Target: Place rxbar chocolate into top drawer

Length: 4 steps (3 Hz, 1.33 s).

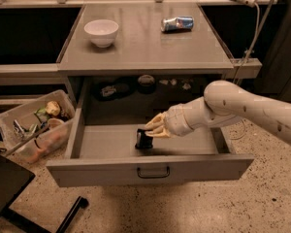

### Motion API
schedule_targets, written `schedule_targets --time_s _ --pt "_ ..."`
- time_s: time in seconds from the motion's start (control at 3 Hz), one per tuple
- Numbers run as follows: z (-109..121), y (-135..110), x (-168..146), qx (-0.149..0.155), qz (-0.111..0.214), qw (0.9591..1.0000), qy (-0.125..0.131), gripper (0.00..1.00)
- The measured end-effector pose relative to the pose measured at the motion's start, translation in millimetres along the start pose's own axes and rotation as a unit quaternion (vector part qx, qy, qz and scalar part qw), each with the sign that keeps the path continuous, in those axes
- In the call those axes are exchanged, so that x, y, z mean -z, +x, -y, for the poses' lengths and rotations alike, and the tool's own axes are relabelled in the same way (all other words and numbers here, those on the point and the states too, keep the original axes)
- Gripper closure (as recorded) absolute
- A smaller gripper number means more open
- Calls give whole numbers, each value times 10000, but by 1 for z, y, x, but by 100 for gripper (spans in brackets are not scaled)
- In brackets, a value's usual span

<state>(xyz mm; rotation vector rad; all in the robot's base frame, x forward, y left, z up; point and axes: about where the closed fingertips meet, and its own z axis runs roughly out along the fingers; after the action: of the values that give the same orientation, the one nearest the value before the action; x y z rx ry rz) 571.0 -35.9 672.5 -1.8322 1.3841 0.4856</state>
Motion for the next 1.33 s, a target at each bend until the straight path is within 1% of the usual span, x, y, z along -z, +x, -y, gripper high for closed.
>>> schedule_targets --time_s 0.33,1.33 --pt "0 -1 1 0 0 10000 0 81" --pt "0 -1 1 0 0 10000 -1 12"
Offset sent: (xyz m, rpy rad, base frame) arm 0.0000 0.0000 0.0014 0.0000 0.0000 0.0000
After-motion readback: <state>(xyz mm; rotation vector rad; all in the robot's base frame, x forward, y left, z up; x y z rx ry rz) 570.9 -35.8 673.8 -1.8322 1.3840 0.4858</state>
